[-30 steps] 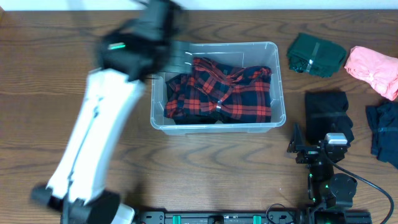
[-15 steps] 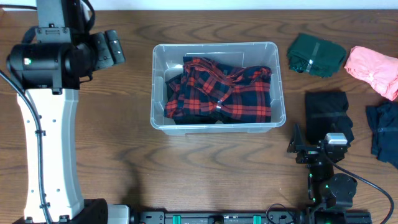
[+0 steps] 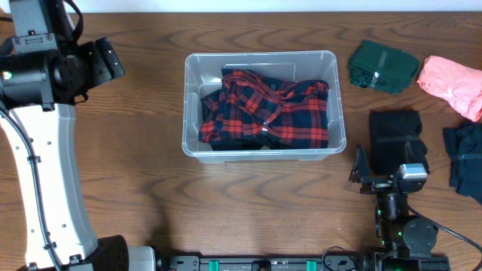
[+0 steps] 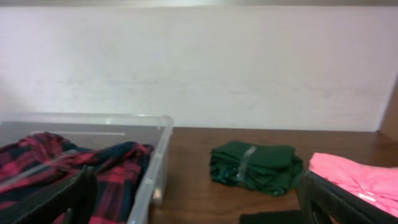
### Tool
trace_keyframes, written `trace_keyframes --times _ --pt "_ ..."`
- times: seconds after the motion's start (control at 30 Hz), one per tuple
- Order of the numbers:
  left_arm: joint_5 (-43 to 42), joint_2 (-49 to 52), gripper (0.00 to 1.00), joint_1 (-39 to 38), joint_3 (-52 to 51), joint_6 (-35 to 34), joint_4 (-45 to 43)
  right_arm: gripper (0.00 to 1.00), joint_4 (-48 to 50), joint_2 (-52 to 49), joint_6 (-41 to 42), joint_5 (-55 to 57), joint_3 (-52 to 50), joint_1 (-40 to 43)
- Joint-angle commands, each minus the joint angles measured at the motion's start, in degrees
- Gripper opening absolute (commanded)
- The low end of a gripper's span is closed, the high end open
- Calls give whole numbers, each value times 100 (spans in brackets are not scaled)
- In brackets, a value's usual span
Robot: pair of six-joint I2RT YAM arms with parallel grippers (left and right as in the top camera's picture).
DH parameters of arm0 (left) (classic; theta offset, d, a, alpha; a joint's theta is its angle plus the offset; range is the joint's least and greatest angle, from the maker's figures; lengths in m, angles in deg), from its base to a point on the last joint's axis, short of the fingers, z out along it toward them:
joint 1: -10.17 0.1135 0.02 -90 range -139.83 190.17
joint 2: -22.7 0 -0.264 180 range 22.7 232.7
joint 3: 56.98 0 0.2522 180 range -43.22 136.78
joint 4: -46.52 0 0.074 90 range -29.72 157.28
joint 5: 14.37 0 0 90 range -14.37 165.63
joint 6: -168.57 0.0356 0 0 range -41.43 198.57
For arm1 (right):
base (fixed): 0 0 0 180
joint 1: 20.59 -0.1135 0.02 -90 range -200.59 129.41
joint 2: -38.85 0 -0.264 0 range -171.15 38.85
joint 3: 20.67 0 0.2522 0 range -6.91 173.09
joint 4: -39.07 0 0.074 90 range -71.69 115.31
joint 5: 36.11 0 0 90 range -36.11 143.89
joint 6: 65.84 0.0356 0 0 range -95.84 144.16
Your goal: Pack container
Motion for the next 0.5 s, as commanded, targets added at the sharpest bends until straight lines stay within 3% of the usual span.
trace_keyframes --times 0.0,0.17,0.3,0.47 --pt "85 59 98 15 -59 9 13 99 -83 -424 170 -271 680 -9" --pt "85 59 98 15 -61 9 13 99 -772 -2299 164 -348 2446 162" --pt "85 59 98 15 -59 9 13 99 -1725 -4433 166 -918 4406 514" --pt "85 59 98 15 -61 9 13 99 -2509 -6520 164 -2605 6312 929"
